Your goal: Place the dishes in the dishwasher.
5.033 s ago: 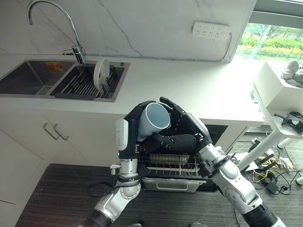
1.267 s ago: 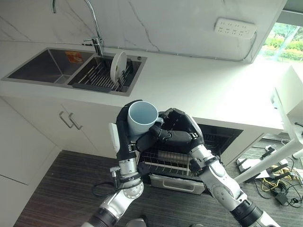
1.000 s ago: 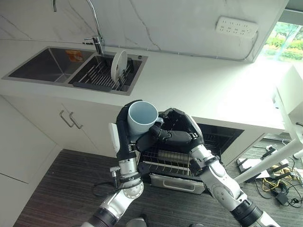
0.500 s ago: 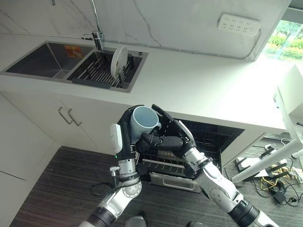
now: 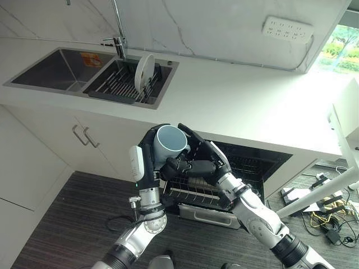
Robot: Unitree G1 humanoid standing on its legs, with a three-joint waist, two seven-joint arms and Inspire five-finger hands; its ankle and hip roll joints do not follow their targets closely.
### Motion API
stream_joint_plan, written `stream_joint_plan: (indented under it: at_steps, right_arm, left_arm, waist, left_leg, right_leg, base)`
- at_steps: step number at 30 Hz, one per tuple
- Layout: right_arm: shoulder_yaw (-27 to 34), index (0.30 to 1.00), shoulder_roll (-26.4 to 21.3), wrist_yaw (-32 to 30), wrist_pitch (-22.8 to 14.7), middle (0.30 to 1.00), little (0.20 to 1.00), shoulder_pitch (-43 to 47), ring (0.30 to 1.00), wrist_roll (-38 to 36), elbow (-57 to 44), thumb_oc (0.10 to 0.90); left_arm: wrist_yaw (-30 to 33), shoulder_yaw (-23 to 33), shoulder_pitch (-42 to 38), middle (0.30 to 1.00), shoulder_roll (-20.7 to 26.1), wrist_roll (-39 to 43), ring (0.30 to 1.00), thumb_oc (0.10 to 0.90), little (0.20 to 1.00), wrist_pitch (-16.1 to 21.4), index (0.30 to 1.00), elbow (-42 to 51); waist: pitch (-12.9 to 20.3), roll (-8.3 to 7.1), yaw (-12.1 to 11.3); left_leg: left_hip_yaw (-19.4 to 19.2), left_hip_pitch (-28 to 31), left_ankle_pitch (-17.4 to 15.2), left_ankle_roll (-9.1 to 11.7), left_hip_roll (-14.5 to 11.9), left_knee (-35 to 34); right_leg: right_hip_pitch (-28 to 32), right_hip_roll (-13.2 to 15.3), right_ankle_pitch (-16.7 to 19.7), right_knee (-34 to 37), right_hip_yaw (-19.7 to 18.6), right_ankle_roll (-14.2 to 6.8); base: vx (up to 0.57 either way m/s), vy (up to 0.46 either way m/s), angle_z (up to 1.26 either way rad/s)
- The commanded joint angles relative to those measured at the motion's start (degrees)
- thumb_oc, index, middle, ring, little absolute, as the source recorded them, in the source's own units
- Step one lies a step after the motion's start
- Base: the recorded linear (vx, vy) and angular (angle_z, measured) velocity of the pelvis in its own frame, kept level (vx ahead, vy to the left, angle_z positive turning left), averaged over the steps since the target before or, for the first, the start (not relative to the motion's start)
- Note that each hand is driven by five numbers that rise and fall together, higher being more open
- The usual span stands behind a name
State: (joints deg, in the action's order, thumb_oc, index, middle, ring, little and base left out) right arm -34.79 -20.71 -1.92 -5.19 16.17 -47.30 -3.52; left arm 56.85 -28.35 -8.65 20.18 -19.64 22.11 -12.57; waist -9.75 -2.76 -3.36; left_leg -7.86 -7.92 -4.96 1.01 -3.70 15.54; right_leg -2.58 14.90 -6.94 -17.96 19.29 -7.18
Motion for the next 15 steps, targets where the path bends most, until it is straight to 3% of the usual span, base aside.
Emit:
stream_joint_plan:
  at_steps: [1, 12, 15]
  right_arm:
    - [-4.95, 0.900, 8.33, 6.75, -4.74, 0.900, 0.900, 12.63, 0.900, 0.39, -6.52, 0.800]
    - [-5.77, 0.900, 8.83, 6.40, -1.92, 0.900, 0.900, 13.88, 0.900, 3.31, -4.47, 0.800]
    - [-5.68, 0.900, 8.27, 5.86, -0.73, 0.900, 0.900, 14.19, 0.900, 8.28, -3.88, 0.800]
  left_arm:
    - [-5.66, -10.43, -8.69, 0.300, -0.52, -6.85, 0.300, 0.400, 0.300, 5.37, 0.300, 4.40]
    - [-8.42, -13.27, -10.40, 0.300, -0.49, -8.93, 0.300, 0.400, 0.300, 4.58, 0.300, 4.09]
    - [-9.13, -13.75, -10.76, 0.300, -0.20, -9.35, 0.300, 0.400, 0.300, 4.08, 0.300, 3.94]
  waist:
    - [2.68, -0.97, 0.45]
    - [2.60, -0.83, 0.62]
    - [2.61, -0.83, 0.74]
  left_leg:
    - [-3.62, 5.25, -9.25, -0.08, -2.48, 1.65]
    - [-3.54, 5.03, -9.35, -0.17, -2.26, 1.65]
    - [-3.51, 4.97, -9.38, -0.12, -2.25, 1.65]
  right_leg:
    - [-0.62, -0.81, -1.34, 0.77, -4.22, -2.68]
    - [-0.89, -0.72, -1.23, 0.77, -4.33, -2.92]
    - [-0.95, -0.72, -1.27, 0.77, -4.40, -2.97]
  base:
    - [0.00, 0.000, 0.00]
    - [0.00, 0.000, 0.00]
    - [0.00, 0.000, 0.00]
